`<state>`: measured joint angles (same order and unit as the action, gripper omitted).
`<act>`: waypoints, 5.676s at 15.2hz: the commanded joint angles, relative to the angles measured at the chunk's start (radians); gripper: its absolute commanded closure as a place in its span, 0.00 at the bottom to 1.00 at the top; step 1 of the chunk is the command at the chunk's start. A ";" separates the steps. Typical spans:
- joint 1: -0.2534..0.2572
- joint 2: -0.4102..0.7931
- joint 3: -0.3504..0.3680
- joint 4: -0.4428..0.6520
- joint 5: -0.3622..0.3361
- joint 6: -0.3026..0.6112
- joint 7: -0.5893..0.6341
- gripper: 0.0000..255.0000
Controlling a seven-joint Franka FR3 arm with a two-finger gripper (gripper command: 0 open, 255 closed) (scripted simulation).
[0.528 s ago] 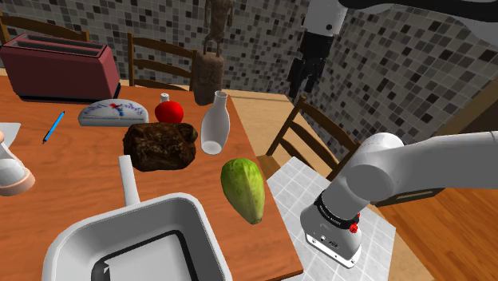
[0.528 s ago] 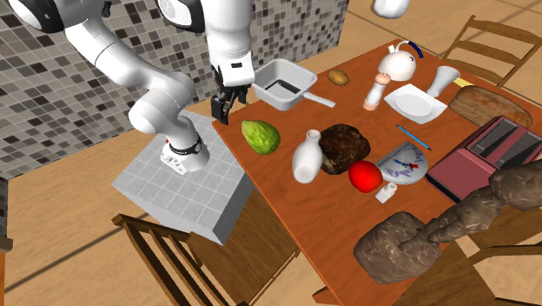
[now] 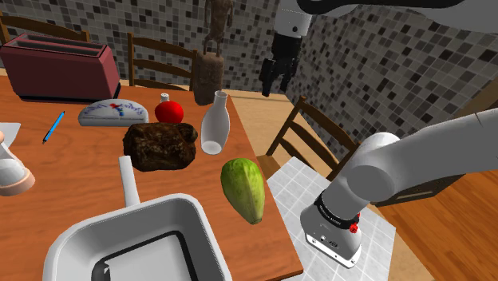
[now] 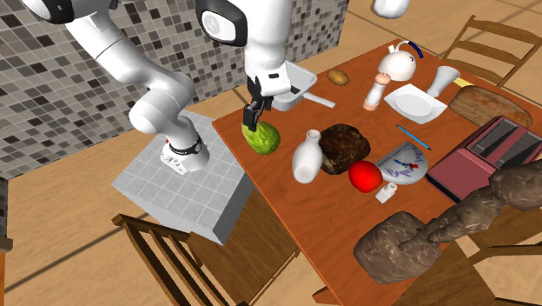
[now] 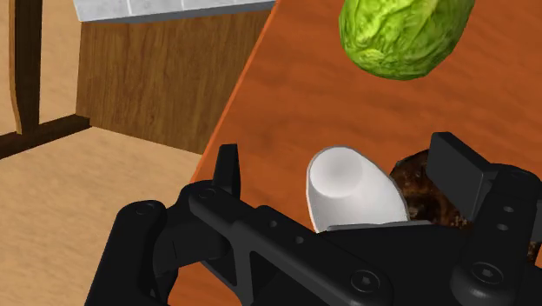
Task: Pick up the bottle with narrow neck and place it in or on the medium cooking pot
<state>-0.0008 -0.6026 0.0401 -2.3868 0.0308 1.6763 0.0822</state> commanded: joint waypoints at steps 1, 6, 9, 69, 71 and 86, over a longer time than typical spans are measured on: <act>0.006 0.074 0.017 0.033 0.005 0.048 0.017 0.00; 0.016 0.260 0.054 0.138 0.004 0.142 0.056 0.00; 0.022 0.373 0.074 0.216 -0.006 0.184 0.081 0.00; 0.029 0.502 0.093 0.615 -0.025 -0.077 0.112 1.00; 0.029 0.506 0.093 0.647 -0.026 -0.105 0.113 1.00; 0.121 0.481 0.206 0.769 0.006 -0.249 0.319 1.00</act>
<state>0.1100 -0.1179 0.2334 -1.6315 0.0331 1.4440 0.3767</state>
